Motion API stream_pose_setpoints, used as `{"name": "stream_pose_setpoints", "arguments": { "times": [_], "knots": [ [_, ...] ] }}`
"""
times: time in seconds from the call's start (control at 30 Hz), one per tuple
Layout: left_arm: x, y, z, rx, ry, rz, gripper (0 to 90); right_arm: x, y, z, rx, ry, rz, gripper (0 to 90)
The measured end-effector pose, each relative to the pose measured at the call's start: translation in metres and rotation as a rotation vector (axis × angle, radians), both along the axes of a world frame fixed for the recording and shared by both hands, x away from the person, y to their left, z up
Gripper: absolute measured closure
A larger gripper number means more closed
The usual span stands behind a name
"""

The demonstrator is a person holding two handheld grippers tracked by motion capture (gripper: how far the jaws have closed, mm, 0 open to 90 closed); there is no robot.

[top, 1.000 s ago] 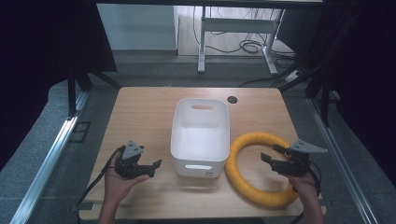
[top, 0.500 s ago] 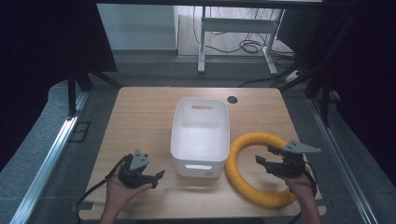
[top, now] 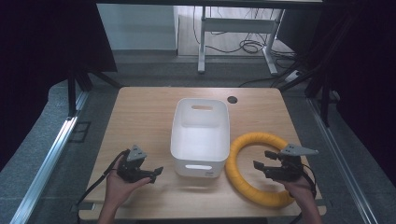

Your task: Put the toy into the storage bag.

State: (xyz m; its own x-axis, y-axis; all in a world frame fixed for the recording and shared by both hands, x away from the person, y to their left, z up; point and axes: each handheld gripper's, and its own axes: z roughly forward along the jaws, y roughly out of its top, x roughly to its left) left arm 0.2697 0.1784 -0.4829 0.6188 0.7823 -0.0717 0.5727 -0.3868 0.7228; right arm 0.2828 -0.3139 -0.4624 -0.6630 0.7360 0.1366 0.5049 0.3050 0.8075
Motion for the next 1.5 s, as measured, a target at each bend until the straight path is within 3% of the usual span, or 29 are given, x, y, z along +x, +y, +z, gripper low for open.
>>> {"name": "stream_pose_setpoints", "arguments": {
  "times": [0.07,0.2,0.53,0.83,1.17,1.37,1.5],
  "knots": [
    [0.0,0.0,0.0,-0.001,0.0,-0.002,14.6,0.0,0.007,0.001,-0.039,0.044,0.043,29.1],
    [0.001,-0.004,-0.002,0.012,0.008,-0.008,14.9,0.001,0.024,0.005,-0.171,0.096,0.117,29.0],
    [0.003,-0.009,-0.008,0.058,0.012,-0.021,15.0,0.002,0.047,-0.002,-0.242,0.207,0.232,29.5],
    [0.004,-0.009,-0.009,0.057,0.017,-0.02,15.0,-0.003,0.07,-0.014,-0.367,0.279,0.315,29.6],
    [0.005,-0.008,-0.011,0.055,0.018,-0.019,14.7,-0.004,0.093,-0.034,-0.583,0.359,0.353,30.9],
    [0.006,-0.009,-0.013,0.06,0.026,-0.025,14.6,-0.001,0.098,-0.038,-0.633,0.389,0.335,37.6],
    [0.007,-0.009,-0.017,0.077,0.034,-0.021,14.6,-0.002,0.101,-0.04,-0.645,0.379,0.324,40.3]
  ]
}}
